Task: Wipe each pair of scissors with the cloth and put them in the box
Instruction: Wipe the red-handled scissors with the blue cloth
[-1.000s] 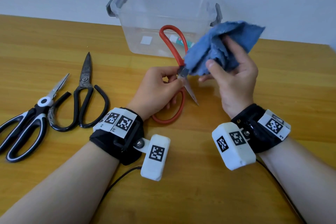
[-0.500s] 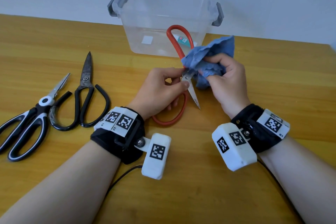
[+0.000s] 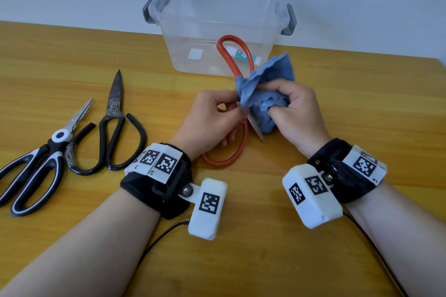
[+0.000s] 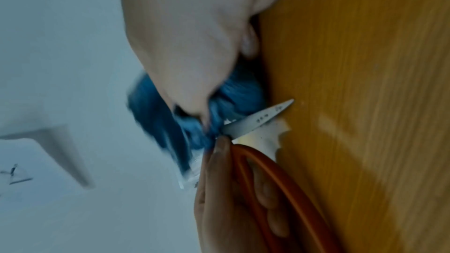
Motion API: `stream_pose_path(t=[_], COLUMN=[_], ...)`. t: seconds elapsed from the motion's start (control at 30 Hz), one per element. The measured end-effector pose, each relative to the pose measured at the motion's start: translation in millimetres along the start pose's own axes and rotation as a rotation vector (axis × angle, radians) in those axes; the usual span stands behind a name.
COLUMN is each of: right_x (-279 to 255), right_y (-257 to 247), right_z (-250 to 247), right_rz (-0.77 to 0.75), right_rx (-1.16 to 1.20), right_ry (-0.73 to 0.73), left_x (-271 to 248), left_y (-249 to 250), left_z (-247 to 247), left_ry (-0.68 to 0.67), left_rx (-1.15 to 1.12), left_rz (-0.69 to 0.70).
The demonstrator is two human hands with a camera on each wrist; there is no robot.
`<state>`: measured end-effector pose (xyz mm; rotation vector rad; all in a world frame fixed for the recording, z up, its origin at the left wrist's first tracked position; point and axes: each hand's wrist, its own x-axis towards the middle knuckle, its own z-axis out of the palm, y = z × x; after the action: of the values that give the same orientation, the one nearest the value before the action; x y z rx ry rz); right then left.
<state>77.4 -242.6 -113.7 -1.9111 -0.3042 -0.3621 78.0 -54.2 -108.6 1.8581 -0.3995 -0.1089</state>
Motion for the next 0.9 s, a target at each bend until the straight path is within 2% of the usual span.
stream_pose_path(t=[0.07, 0.1, 0.2, 0.23, 0.27, 0.37, 0.4, 0.53, 0.57, 0.67, 0.73, 0.9], right_x=[-1.5, -1.1, 1.0, 1.6, 1.5, -1.9, -1.8, -0.6, -0.1, -2.4, -2.8, 1.6], right_y=[-1.8, -1.4, 2.6, 3.3, 2.8, -2.4, -2.9, -0.8, -1.3, -5.6, -5.3, 0.2], right_z=[1.0, 1.2, -0.7, -1.7, -2.0, -0.9, -0.7, -1.7, -1.9, -0.5, 0.1, -3.9], right_rz=[-0.004, -0.001, 0.016, 0.019, 0.021, 0.03, 0.033, 0.032, 0.034, 0.014, 0.015, -0.01], right_rx=[-0.019, -0.024, -0.017, -0.011, -0.011, -0.026, -0.031, 0.014, 0.018, -0.01, -0.016, 0.01], right_ry=[-0.103, -0.09, 0.109, 0.136, 0.109, -0.094, -0.099, 0.124, 0.118, -0.078, -0.101, 0.259], left_x=[0.6, 0.5, -0.4, -0.5, -0.6, -0.3, -0.6, -1.3, -1.1, -0.7, -1.3, -3.1], left_y=[-0.9, -1.3, -0.4, -0.2, 0.1, 1.0, 1.5, 1.8, 1.3, 1.2, 2.2, 3.7], left_z=[-0.3, -0.6, 0.0, -0.2, -0.5, -1.5, -1.9, -1.3, -1.1, -1.2, -1.5, -0.2], left_ry=[0.001, 0.001, 0.002, 0.002, 0.001, -0.009, -0.012, -0.003, 0.0, -0.004, -0.007, -0.027], left_rx=[0.001, 0.0, -0.015, -0.013, -0.007, 0.004, 0.004, -0.013, -0.009, -0.004, -0.005, -0.038], left_rz=[0.0, -0.002, 0.003, 0.001, -0.003, -0.007, -0.006, 0.011, 0.009, 0.002, 0.002, 0.031])
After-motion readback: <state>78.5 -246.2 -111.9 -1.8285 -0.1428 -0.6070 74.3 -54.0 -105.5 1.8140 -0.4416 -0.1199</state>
